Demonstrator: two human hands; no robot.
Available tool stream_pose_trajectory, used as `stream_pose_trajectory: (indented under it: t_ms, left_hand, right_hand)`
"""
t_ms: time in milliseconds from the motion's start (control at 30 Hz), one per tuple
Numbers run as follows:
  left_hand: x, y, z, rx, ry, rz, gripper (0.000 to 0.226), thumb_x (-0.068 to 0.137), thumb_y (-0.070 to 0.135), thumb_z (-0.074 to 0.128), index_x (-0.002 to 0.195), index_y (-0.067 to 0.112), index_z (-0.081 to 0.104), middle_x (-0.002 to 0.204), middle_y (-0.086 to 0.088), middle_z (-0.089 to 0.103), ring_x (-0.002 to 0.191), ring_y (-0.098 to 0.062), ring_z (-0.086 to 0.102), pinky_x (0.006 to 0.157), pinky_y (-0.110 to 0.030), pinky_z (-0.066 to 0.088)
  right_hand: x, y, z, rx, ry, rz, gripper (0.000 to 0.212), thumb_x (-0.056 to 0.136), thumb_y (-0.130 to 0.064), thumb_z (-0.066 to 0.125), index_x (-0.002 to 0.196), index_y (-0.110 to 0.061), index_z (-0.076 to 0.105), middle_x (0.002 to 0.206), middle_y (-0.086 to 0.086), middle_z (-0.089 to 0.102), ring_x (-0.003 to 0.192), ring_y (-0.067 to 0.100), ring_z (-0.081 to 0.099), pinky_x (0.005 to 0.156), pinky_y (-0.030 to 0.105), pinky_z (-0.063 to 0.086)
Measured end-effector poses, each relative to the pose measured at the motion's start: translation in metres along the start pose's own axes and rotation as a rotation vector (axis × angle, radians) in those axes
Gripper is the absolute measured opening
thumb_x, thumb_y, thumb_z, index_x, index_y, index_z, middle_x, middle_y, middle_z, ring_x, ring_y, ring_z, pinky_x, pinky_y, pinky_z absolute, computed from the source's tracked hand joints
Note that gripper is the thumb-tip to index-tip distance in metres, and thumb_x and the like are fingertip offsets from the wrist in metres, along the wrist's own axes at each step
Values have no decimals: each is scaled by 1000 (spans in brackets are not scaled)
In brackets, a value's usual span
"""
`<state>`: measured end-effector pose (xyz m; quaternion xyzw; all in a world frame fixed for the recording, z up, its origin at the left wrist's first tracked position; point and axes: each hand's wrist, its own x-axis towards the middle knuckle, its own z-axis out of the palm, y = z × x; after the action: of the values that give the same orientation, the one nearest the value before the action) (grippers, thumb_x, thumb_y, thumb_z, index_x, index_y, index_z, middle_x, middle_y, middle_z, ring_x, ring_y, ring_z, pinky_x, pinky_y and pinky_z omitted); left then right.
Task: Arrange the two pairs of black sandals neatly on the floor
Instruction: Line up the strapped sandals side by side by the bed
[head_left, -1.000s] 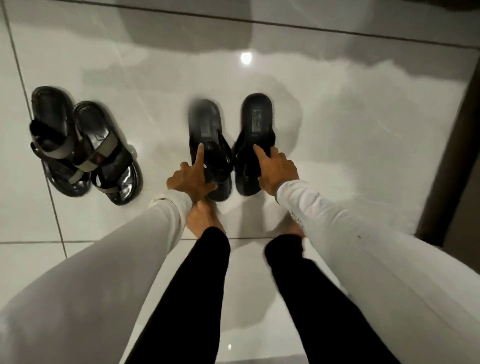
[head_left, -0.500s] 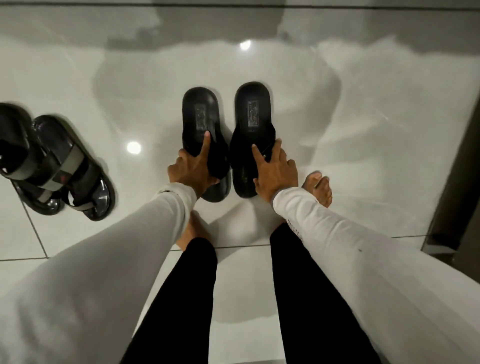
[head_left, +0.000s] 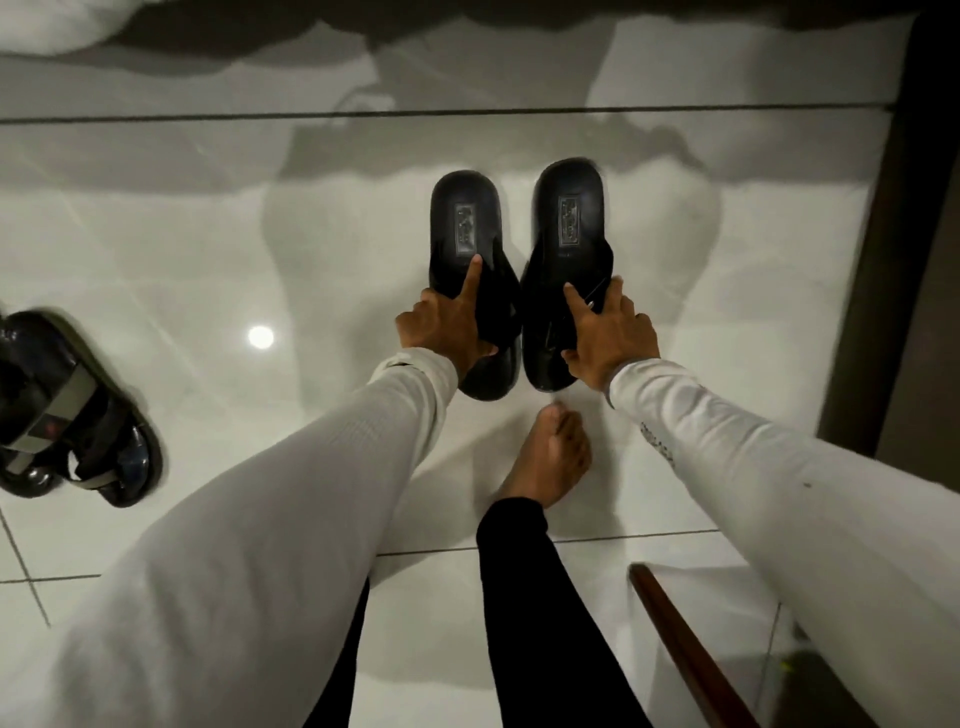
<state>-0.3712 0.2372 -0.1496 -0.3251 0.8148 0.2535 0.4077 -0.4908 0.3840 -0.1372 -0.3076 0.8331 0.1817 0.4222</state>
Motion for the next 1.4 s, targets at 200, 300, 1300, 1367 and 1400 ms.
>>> stream_pose_trajectory:
  t_ms: [200, 300, 1300, 1367, 1400]
  left_hand:
    - [6, 26, -11, -3, 3, 4, 111, 82, 59, 69, 158, 36, -9, 133, -25, 53, 111, -41, 63, 91, -51, 51]
    - [-14, 19, -11, 35, 49, 1, 109, 83, 64, 63, 158, 32, -9, 141, -25, 44, 114, -42, 60, 93, -52, 48]
    - [-181, -545, 9, 211, 310, -276, 92, 89, 54, 61, 159, 19, 12, 160, -21, 23, 142, -39, 34, 101, -55, 42]
    - [-151, -560, -1, 231, 276, -290, 103, 85, 47, 70, 160, 24, 4, 162, -23, 13, 144, -41, 30, 100, -58, 45]
    - [-138, -564, -6, 227, 254, -298, 109, 82, 44, 75, 160, 27, 1, 163, -24, 9, 142, -42, 32, 98, -58, 48]
  right_hand:
    - [2, 27, -15, -15, 7, 13, 96, 85, -40, 71, 158, -27, 10, 160, 32, 8, 143, 45, 29, 110, 51, 38]
    - [-11, 24, -21, -27, 36, 16, 101, 83, -43, 73, 158, -24, 7, 161, 31, 9, 147, 44, 21, 112, 53, 35]
    - [-117, -544, 57, -162, 93, -627, 87, 83, -24, 67, 155, -15, 18, 162, 22, 17, 149, 37, 19, 115, 51, 32]
    - [-99, -561, 72, -215, 113, -670, 85, 87, -24, 62, 157, -13, 15, 164, 22, 11, 152, 36, 13, 118, 52, 26]
    - [-90, -566, 79, -249, 116, -684, 87, 88, -24, 62, 157, -12, 12, 165, 22, 8, 153, 35, 10, 119, 53, 23]
